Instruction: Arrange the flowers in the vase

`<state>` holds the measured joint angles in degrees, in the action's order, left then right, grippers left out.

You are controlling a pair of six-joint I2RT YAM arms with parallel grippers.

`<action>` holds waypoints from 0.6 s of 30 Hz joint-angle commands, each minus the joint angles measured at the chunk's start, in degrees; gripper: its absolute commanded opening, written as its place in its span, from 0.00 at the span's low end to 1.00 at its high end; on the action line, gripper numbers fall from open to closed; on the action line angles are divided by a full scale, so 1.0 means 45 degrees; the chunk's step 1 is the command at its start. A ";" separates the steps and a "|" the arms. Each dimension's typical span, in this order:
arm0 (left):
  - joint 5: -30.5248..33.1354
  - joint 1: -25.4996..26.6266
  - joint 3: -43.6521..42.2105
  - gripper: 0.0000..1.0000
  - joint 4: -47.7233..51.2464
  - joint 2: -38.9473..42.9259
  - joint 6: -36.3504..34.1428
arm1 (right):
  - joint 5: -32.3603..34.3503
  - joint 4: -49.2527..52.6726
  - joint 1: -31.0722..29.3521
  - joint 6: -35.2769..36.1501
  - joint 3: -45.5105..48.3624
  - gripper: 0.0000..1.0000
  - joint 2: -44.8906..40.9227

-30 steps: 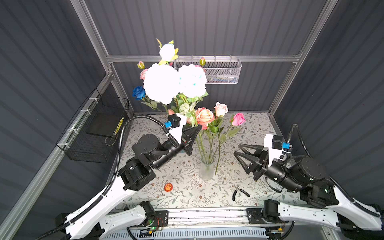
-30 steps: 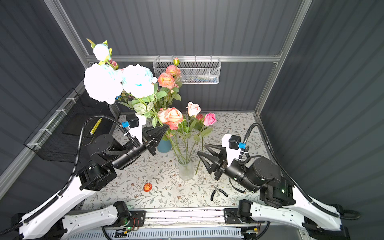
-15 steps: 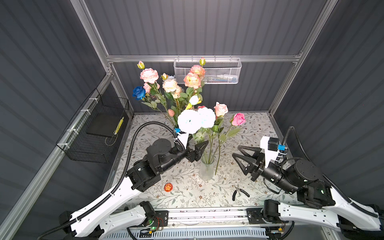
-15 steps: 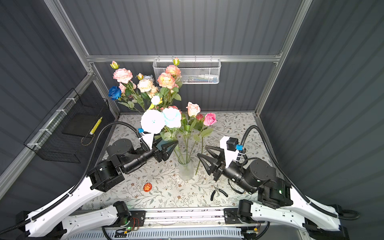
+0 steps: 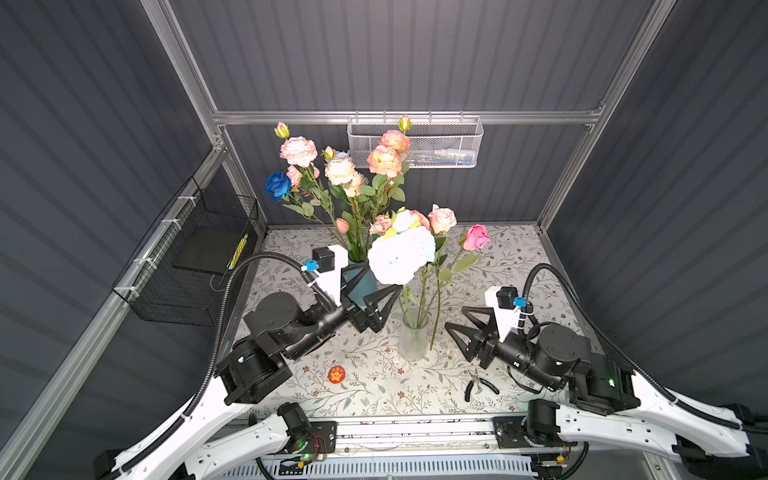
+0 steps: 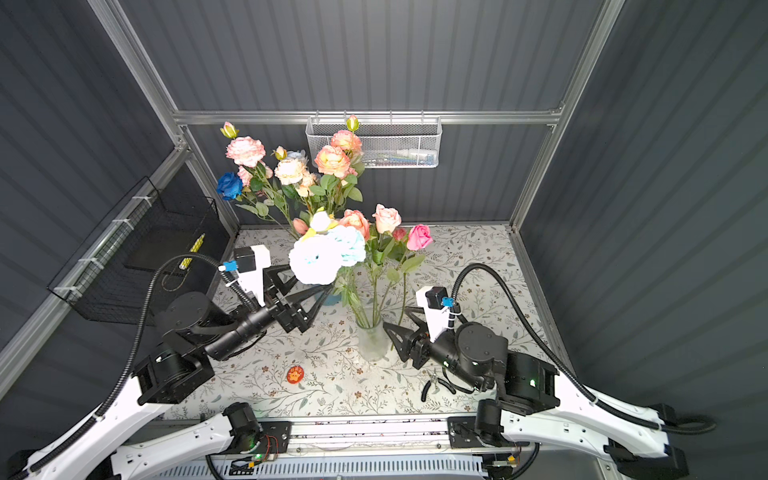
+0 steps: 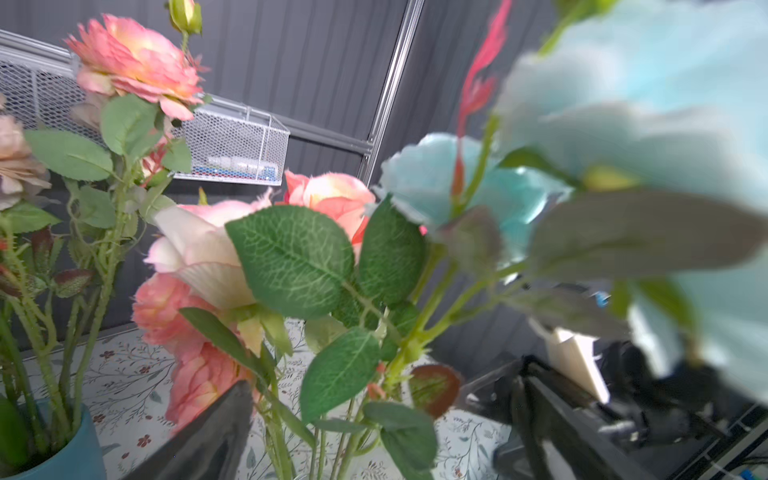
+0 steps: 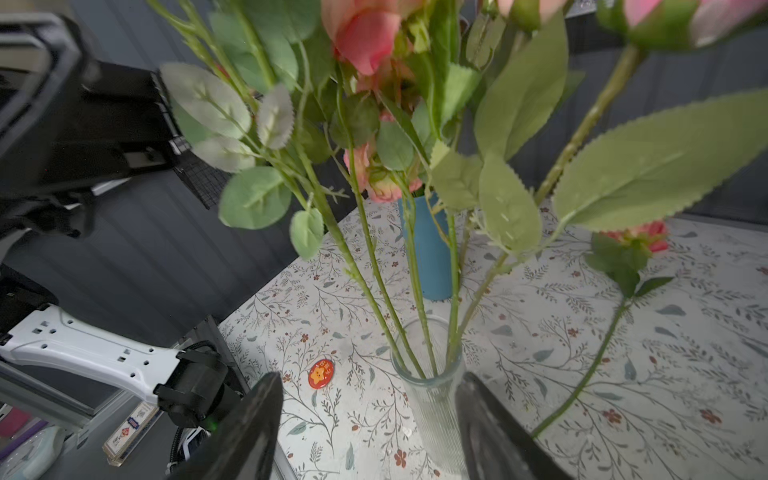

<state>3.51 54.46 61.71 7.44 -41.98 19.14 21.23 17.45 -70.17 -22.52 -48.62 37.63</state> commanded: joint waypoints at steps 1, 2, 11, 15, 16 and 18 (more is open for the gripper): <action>0.0307 0.0088 -0.0551 1.00 -0.0307 0.0905 0.0493 | 0.0731 0.0604 0.0023 -0.0977 0.0715 0.69 -0.0050; 0.0476 0.0089 -0.0733 1.00 -0.0290 0.1194 0.0540 | 0.0877 0.0632 0.0045 -0.1136 0.0991 0.69 -0.0011; 0.2063 0.0055 -0.1755 1.00 0.0336 0.3174 0.0918 | -0.0874 -0.0727 0.3373 -0.2134 0.4090 0.68 -0.0026; 0.2684 0.0062 -0.2141 1.00 0.0659 0.3676 0.1162 | -0.2948 -0.2199 0.6204 -0.2397 0.4991 0.67 0.0532; 0.2853 0.0055 -0.2315 1.00 0.0747 0.3824 0.1261 | -0.3348 -0.2496 0.6779 -0.2400 0.4956 0.66 0.1116; 0.3274 0.0060 -0.2624 1.00 0.1061 0.4096 0.1522 | -0.4061 -0.3193 0.7835 -0.2343 0.4772 0.66 0.2402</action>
<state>14.41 54.46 51.68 9.54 -24.93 23.92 10.74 10.50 -39.03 -32.14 -26.28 43.57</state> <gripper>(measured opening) 0.997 0.660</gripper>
